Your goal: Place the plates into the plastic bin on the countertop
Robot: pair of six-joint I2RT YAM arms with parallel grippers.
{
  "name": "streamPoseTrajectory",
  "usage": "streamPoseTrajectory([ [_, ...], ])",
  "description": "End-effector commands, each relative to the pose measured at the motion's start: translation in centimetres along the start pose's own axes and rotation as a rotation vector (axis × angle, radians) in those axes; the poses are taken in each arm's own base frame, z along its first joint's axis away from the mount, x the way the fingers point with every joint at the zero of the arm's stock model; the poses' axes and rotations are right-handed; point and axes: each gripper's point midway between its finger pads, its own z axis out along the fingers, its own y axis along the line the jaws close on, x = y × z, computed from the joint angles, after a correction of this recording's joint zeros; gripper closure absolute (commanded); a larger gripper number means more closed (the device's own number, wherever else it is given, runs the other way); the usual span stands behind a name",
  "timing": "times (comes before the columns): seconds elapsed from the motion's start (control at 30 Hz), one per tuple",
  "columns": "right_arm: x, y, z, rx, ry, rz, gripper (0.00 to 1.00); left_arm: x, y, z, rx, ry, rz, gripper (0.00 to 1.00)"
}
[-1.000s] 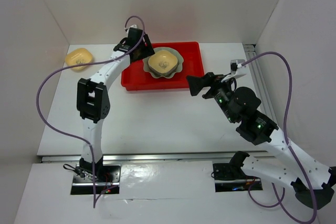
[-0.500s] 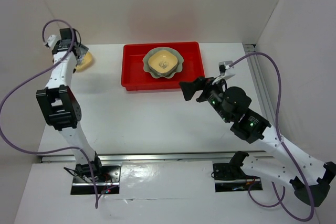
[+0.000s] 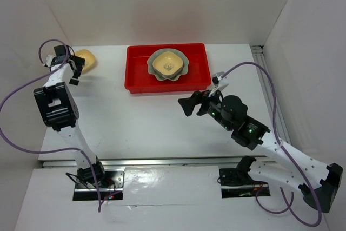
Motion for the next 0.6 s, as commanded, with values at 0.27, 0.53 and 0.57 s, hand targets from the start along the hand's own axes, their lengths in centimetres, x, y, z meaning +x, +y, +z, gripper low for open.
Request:
streamPoseTrajectory([
  [0.27, -1.1, 1.1, 0.9, -0.048, -0.059, -0.041, 0.0, -0.6, -1.8, 4.6, 0.014, -0.037, -0.147, 0.03],
  [0.53, -0.9, 1.6, 0.7, -0.088, -0.063, -0.03, 0.0, -0.5, -3.5, 5.9, 0.091, -0.085, -0.177, 0.04],
  [0.57, -1.0, 1.5, 0.7, -0.079, -0.067, -0.029, 0.0, 0.0, -3.0, 6.6, 0.083, -0.081, -0.184, 0.04],
])
